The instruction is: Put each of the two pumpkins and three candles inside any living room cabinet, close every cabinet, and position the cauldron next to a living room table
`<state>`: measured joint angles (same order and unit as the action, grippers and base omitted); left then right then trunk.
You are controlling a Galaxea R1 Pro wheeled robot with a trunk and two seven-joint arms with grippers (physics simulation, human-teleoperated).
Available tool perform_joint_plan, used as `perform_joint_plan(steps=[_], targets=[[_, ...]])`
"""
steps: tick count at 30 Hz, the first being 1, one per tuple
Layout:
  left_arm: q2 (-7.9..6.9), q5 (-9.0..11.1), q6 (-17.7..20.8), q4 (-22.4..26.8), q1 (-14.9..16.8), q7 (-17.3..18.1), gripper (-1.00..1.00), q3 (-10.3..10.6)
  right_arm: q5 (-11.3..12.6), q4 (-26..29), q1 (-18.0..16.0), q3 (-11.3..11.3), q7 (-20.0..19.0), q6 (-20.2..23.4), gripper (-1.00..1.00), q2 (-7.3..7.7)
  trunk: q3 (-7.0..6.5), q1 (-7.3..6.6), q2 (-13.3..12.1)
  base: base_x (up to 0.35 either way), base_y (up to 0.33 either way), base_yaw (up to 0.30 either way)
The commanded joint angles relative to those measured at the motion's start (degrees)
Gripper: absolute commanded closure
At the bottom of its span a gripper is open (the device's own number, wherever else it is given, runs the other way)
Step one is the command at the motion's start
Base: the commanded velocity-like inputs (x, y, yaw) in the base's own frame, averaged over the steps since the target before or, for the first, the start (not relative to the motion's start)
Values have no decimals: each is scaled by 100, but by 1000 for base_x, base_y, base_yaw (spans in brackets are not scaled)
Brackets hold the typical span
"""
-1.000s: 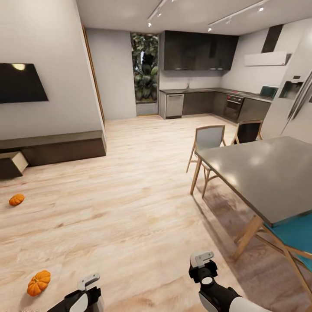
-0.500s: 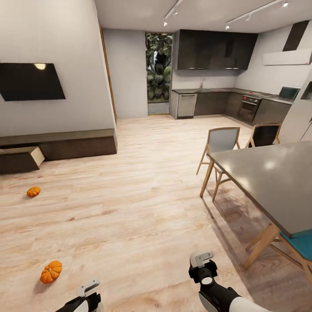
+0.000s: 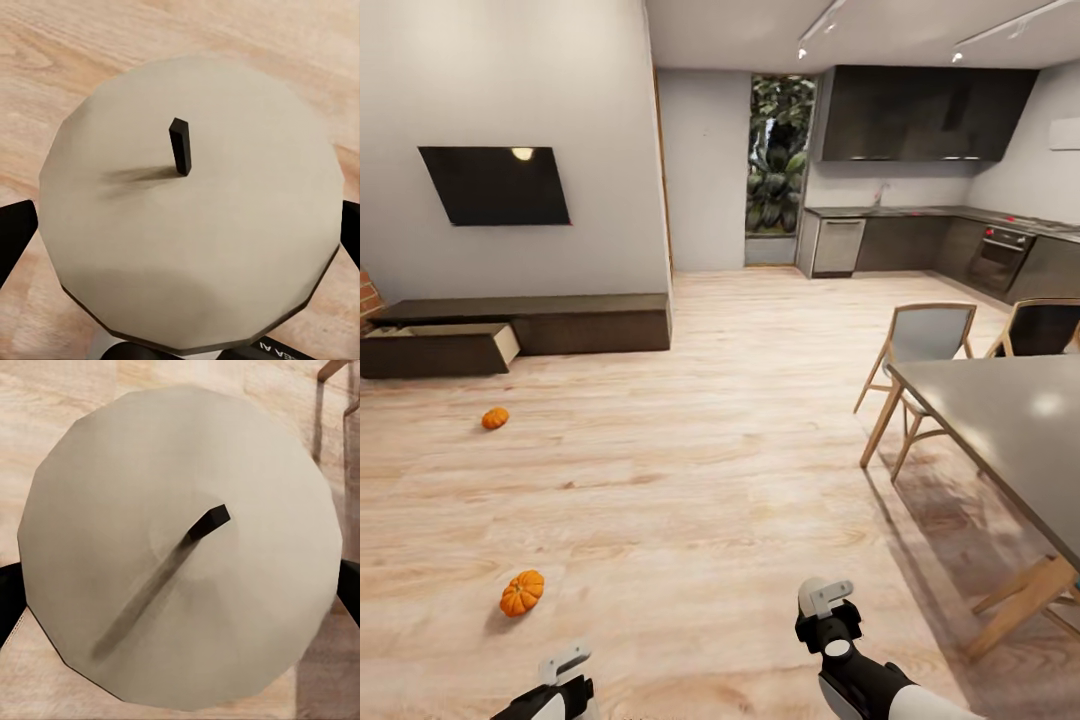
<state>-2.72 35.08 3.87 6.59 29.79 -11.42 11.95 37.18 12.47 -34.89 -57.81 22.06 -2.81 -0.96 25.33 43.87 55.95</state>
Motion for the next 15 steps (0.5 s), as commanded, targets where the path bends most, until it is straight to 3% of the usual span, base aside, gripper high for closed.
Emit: perform_joint_plan(steps=[1,15], targets=[[0,-2,0,0,0,0,100,1,-9,1,0,-2,0,0,100,0,0,0,0,0,0,287],[0,-1,0,-9,0,0,100,-1,-9,1,0,-2,0,0,100,-1,0,0,0,0,0,287]])
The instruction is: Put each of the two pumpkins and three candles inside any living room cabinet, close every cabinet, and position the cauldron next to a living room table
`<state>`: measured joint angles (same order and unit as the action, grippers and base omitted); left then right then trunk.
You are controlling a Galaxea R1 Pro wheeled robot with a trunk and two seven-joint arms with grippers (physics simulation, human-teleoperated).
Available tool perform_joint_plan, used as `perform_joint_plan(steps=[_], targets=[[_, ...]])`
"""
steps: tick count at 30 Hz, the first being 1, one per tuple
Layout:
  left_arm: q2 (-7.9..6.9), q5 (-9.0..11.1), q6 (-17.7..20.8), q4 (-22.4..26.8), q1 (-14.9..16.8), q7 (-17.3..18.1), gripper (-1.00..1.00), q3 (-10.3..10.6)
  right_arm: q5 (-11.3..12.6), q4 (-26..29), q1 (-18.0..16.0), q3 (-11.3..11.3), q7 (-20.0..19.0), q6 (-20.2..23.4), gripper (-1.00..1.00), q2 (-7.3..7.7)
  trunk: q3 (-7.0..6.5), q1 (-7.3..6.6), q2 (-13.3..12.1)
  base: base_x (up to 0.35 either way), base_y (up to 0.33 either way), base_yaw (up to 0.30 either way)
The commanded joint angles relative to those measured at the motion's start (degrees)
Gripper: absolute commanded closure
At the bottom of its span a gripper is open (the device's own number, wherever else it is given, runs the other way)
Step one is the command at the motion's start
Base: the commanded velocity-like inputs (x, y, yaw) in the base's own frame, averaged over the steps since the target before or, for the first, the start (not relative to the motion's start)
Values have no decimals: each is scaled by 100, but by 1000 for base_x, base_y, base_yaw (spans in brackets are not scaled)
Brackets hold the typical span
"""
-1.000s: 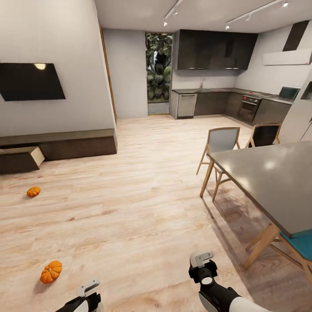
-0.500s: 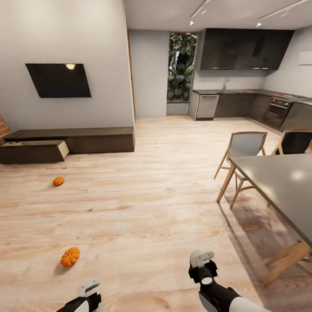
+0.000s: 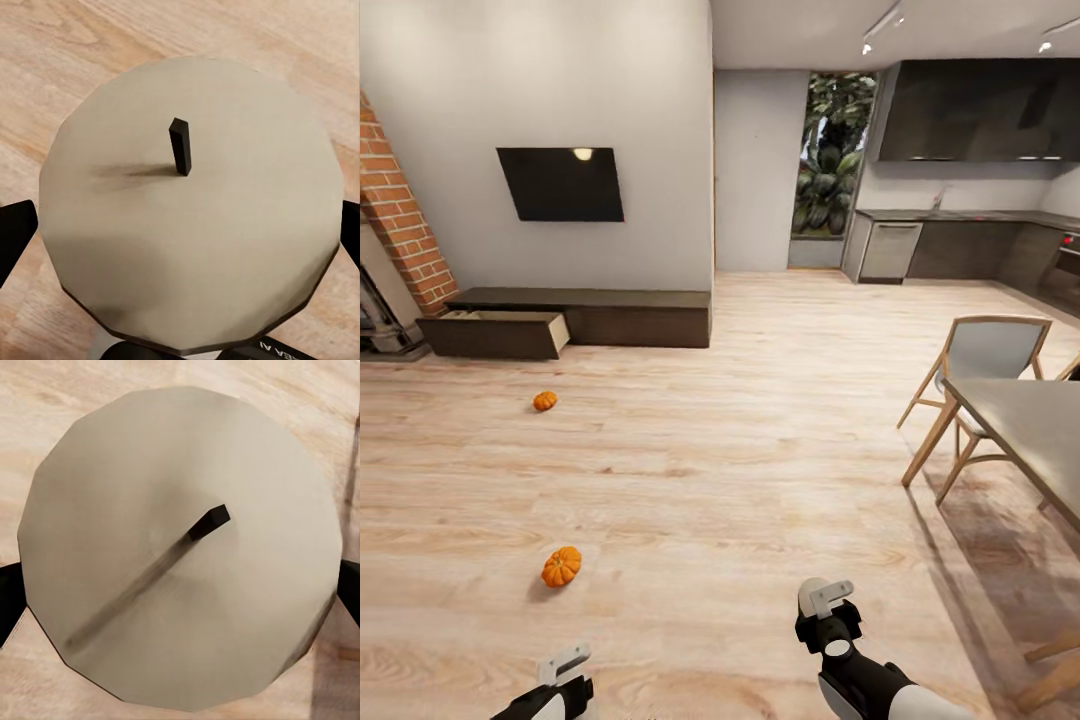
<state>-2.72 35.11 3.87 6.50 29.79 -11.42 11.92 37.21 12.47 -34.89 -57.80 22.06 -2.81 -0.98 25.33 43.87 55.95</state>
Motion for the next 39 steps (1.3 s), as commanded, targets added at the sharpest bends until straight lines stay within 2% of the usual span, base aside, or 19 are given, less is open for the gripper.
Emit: perform_joint_plan(steps=[1,25,39], targets=[[0,-4,0,0,0,0,100,0,-12,1,-1,-3,0,-1,100,0,0,0,0,0,0,288],[-4,-4,0,-9,0,0,100,-4,-12,1,8,-3,0,-1,100,-2,0,0,0,1,0,287],[-12,-4,0,-84,0,0,100,-6,-12,1,16,-3,0,-1,100,-8,0,0,0,267,0,287]])
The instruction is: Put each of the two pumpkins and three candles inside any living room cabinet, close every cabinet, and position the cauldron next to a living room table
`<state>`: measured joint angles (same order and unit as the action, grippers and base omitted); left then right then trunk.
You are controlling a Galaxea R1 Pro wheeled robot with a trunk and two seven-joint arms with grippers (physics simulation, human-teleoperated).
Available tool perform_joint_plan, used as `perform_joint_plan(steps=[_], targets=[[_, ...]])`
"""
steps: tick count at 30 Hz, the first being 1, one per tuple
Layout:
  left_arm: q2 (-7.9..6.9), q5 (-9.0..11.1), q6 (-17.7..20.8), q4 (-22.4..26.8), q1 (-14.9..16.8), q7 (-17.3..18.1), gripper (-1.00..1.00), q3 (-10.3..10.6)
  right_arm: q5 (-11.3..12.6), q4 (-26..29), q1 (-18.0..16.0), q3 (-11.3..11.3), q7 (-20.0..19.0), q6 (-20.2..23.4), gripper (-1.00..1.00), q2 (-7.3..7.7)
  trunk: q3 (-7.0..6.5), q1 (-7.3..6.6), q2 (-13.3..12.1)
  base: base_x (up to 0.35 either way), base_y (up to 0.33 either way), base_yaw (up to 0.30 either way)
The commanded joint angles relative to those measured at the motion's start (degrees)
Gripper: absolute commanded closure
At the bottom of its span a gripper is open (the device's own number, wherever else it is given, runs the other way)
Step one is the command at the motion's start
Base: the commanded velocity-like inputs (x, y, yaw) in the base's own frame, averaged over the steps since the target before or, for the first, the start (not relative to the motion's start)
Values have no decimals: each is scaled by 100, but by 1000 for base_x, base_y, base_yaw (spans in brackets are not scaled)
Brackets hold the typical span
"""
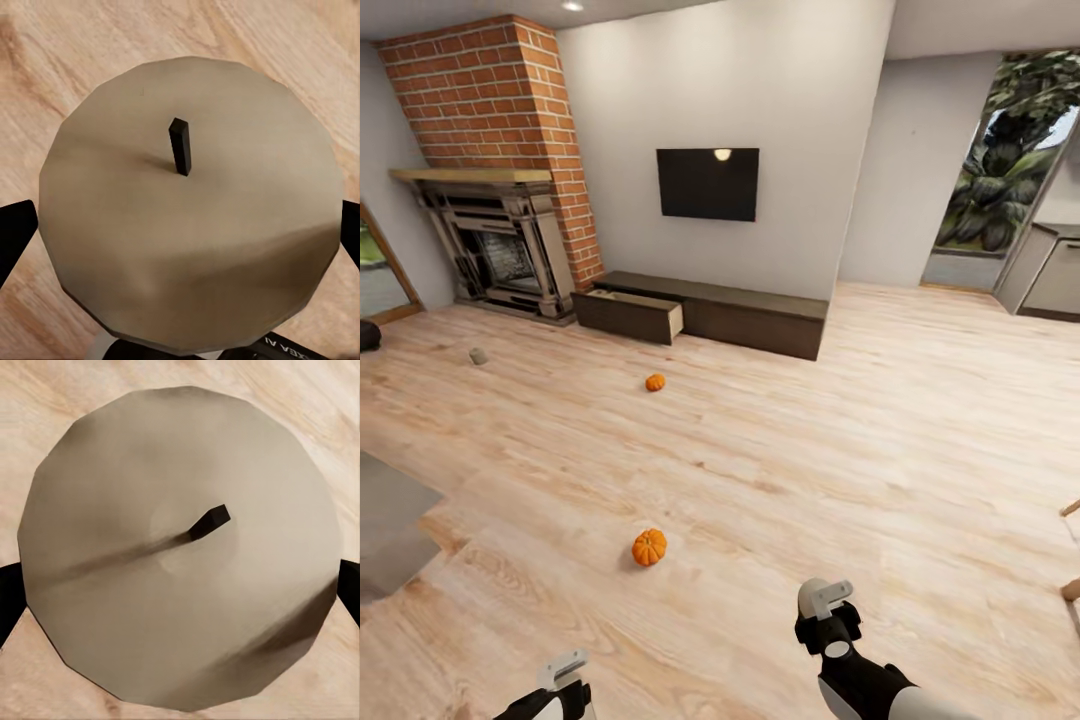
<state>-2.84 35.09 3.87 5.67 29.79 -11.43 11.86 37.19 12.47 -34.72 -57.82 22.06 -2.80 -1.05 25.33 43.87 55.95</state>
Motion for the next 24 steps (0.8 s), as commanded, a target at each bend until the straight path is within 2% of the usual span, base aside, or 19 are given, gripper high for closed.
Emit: perform_joint_plan(steps=[1,12,20,24], targets=[[0,-2,0,-2,0,0,100,1,-10,-1,0,-1,0,-1,100,0,0,0,0,98,0,287],[-3,-2,0,-2,0,0,100,1,-10,1,0,-1,0,-1,100,0,0,0,0,30,8,287],[-5,-2,0,-4,0,0,100,1,-10,1,7,-8,-3,-1,100,0,0,0,0,227,167,287],[-4,-2,0,-4,0,0,100,1,-14,1,9,-5,-15,-1,100,2,0,0,0,246,181,109]])
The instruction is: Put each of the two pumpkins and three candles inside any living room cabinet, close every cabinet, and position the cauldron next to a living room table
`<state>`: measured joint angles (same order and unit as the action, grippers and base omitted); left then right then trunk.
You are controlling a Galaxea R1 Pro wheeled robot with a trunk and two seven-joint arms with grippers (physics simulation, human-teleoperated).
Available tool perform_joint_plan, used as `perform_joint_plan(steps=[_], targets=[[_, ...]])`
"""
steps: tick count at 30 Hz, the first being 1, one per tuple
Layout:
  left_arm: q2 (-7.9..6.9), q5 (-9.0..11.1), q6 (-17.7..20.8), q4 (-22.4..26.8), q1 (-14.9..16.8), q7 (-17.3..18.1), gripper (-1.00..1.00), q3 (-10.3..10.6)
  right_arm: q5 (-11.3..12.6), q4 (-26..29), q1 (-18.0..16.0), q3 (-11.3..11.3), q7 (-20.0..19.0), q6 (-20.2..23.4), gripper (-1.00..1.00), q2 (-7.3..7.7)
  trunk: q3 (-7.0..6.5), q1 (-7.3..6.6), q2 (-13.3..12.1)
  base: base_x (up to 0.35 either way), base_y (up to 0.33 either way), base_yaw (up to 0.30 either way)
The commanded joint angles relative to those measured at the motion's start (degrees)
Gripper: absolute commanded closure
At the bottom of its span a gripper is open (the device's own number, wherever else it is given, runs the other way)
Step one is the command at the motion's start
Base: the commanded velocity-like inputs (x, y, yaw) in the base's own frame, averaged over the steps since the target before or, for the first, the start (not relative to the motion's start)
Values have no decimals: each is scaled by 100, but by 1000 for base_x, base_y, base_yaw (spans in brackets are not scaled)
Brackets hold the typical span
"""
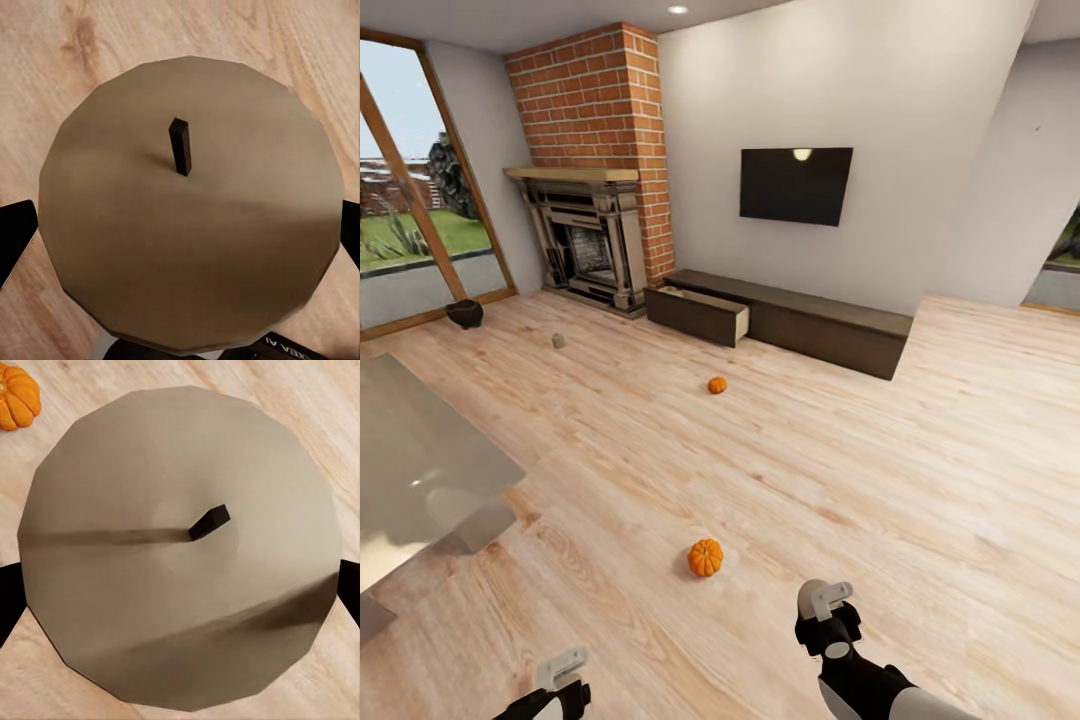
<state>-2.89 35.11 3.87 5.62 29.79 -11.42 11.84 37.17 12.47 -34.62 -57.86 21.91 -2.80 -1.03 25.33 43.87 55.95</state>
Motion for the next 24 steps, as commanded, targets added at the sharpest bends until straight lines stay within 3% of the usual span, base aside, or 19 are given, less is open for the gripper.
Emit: perform_joint_plan(steps=[1,24], targets=[[3,-4,0,0,0,0,100,2,-11,-2,-1,-1,-4,-1,100,2,0,0,0,247,181,24],[3,-4,0,0,0,0,100,2,-8,1,8,-15,-29,-1,100,-2,0,0,0,253,181,1]])
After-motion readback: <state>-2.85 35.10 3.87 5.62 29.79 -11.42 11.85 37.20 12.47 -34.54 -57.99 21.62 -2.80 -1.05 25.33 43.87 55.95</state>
